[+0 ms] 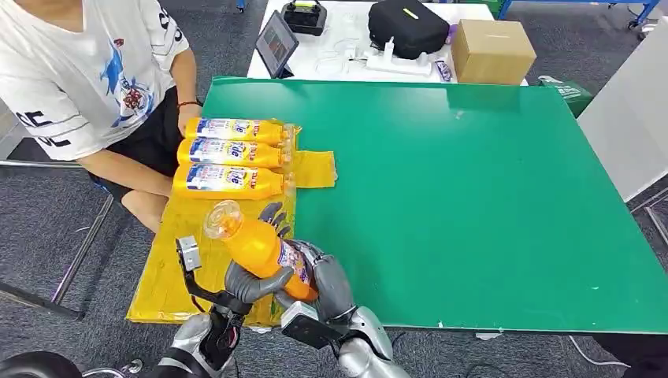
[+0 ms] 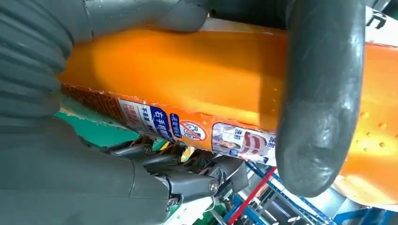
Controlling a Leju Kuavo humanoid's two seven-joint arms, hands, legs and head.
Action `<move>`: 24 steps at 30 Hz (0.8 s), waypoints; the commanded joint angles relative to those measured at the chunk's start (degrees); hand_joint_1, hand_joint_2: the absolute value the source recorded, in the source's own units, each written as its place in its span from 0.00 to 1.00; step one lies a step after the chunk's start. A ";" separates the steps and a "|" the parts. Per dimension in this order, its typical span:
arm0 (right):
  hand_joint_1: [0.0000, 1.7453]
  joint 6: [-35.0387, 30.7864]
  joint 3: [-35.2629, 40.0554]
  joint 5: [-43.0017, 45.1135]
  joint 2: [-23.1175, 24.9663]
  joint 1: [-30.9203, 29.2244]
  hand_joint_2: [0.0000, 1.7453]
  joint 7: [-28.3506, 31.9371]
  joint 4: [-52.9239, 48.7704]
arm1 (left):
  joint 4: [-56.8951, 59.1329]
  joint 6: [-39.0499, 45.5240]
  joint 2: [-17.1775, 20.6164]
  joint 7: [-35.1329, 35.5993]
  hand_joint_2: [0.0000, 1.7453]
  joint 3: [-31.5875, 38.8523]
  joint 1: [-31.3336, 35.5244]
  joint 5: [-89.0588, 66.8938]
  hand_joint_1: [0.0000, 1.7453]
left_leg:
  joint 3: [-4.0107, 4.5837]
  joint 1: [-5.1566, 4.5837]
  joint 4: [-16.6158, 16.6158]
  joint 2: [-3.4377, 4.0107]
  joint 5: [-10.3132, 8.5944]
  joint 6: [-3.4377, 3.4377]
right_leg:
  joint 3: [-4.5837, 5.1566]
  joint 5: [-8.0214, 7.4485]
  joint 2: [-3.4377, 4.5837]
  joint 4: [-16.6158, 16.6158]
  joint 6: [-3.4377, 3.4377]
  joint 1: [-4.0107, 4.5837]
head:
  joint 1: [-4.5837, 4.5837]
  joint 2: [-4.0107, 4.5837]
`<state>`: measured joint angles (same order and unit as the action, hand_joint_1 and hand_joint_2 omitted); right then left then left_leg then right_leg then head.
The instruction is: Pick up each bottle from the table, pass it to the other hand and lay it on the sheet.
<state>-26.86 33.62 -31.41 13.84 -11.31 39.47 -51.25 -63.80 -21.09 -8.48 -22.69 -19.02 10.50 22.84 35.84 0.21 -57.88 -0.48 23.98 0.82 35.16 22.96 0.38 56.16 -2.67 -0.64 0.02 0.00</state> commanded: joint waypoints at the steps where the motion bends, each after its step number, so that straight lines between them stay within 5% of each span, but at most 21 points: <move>1: 1.00 0.69 4.12 -1.01 -0.28 -0.95 1.00 -0.80 5.92 | 0.58 0.53 -0.71 0.30 1.00 -2.30 2.12 -0.64 1.00 | -0.18 0.05 0.02 -0.07 0.07 -0.02 | -0.23 0.08 -0.13 -0.06 0.06 0.06 | 0.02 0.00; 12: 0.97 -1.87 3.45 -4.04 -0.63 -2.60 1.00 -3.69 5.49 | -2.51 1.69 -1.04 0.65 1.00 -1.82 1.48 -0.65 1.00 | -0.17 0.07 -0.03 -0.07 0.09 -0.03 | -0.24 0.09 -0.13 -0.03 0.07 0.08 | 0.02 0.00; 13: 0.88 -2.08 3.48 -4.50 -0.58 -2.81 1.00 -4.25 5.82 | -2.76 1.88 -1.08 0.65 1.00 -1.77 1.48 -0.68 1.00 | -0.13 0.05 -0.02 -0.06 0.07 -0.02 | -0.20 0.07 -0.12 -0.03 0.05 0.07 | 0.00 0.00; 15: 0.00 -2.74 3.00 -5.08 -0.17 -3.25 1.00 -5.51 6.45 | -3.65 2.61 -1.26 0.76 1.00 -1.54 1.35 -0.89 1.00 | -0.19 0.06 -0.04 -0.05 0.10 -0.03 | -0.25 0.10 -0.13 -0.02 0.07 0.08 | 0.02 0.00; 17: 0.00 -2.68 2.08 -4.01 0.06 -2.89 1.00 -5.35 5.10 | -5.19 5.77 -1.50 -0.20 1.00 -0.95 1.07 -3.37 1.00 | -0.08 0.03 -0.01 -0.05 0.05 -0.01 | -0.13 0.05 -0.10 -0.02 0.05 0.05 | 0.02 0.00; 18: 0.00 -3.10 1.76 -3.81 -0.11 -2.52 0.00 -5.39 3.66 | -6.10 7.47 -1.76 -0.57 1.00 -0.32 0.86 -4.33 1.00 | -0.20 0.06 -0.05 -0.04 0.12 -0.02 | -0.26 0.11 -0.11 -0.01 0.08 0.08 | 0.00 0.00; 24: 0.00 -4.82 -1.24 0.37 -1.93 1.51 0.00 -4.16 -11.58 | -12.41 23.94 -2.52 -6.47 1.00 2.17 -0.06 -18.46 1.00 | -0.11 0.06 -0.12 -0.07 0.15 -0.02 | -0.19 0.14 -0.14 0.06 0.07 0.08 | 0.02 0.00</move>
<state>-30.09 34.29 -34.96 14.38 -12.47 34.64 -50.64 -68.89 -11.82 -9.35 -23.62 -18.47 9.81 17.28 35.86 0.20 -57.88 -0.48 23.98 0.82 35.16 22.95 0.38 56.17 -2.67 -0.64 0.04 0.00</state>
